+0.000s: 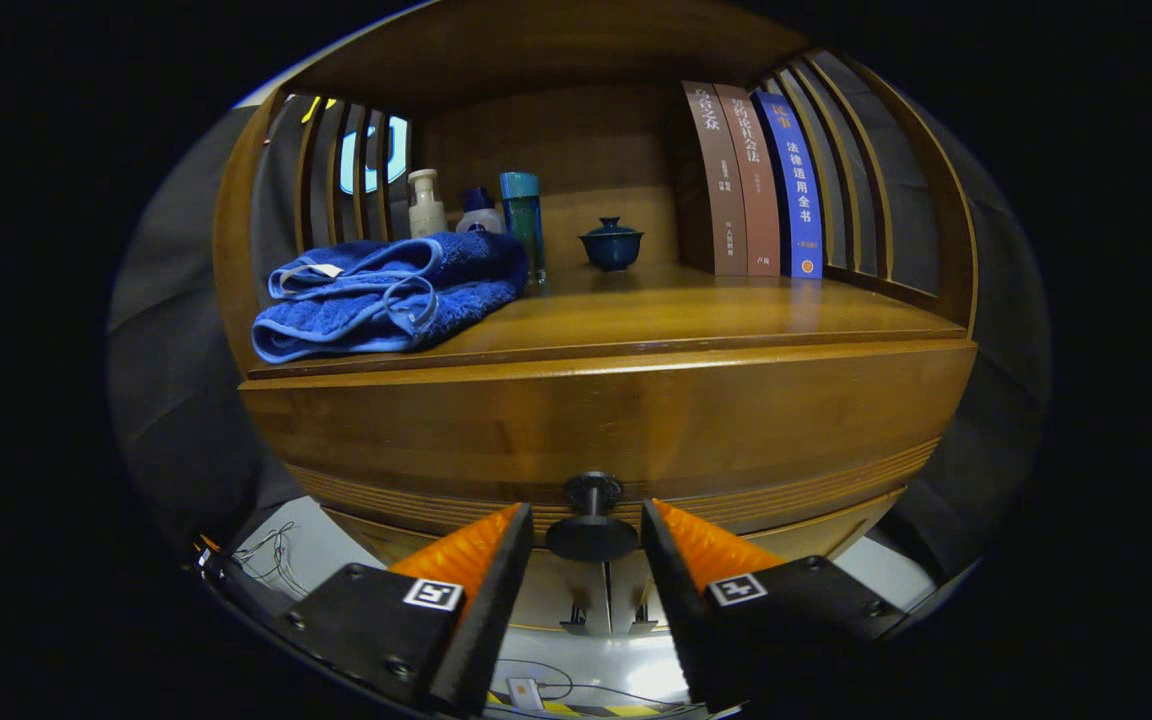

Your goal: Pull open the drawer, take out the items inside it, and place them on the countertop above the cabinet.

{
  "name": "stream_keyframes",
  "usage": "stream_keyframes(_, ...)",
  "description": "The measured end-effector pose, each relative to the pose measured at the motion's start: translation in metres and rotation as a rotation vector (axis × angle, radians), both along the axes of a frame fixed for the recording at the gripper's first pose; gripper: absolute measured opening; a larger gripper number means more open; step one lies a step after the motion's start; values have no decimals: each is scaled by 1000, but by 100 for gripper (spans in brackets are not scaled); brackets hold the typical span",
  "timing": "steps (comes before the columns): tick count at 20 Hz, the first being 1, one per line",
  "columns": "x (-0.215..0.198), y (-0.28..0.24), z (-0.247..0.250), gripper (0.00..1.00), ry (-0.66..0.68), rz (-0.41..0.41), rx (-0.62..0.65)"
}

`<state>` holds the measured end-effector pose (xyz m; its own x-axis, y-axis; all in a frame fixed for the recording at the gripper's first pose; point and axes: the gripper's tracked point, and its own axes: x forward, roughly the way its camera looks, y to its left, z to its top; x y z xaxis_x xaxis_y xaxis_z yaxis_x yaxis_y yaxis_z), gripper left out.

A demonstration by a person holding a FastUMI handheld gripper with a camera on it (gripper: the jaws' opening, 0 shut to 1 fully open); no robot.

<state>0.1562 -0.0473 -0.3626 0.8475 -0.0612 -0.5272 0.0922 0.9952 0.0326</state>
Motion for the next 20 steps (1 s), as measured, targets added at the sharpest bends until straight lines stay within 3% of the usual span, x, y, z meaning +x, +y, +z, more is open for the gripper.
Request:
stream_keyframes(2, 4, -1, -6, 56, 4, 1, -7)
stream_keyframes(6, 0, -2, -3, 38, 19, 9, -16)
stream_keyframes(10, -1, -1, -3, 28, 36, 10, -7)
stream_keyframes(20, -48, 4, 5, 28, 78, 23, -20)
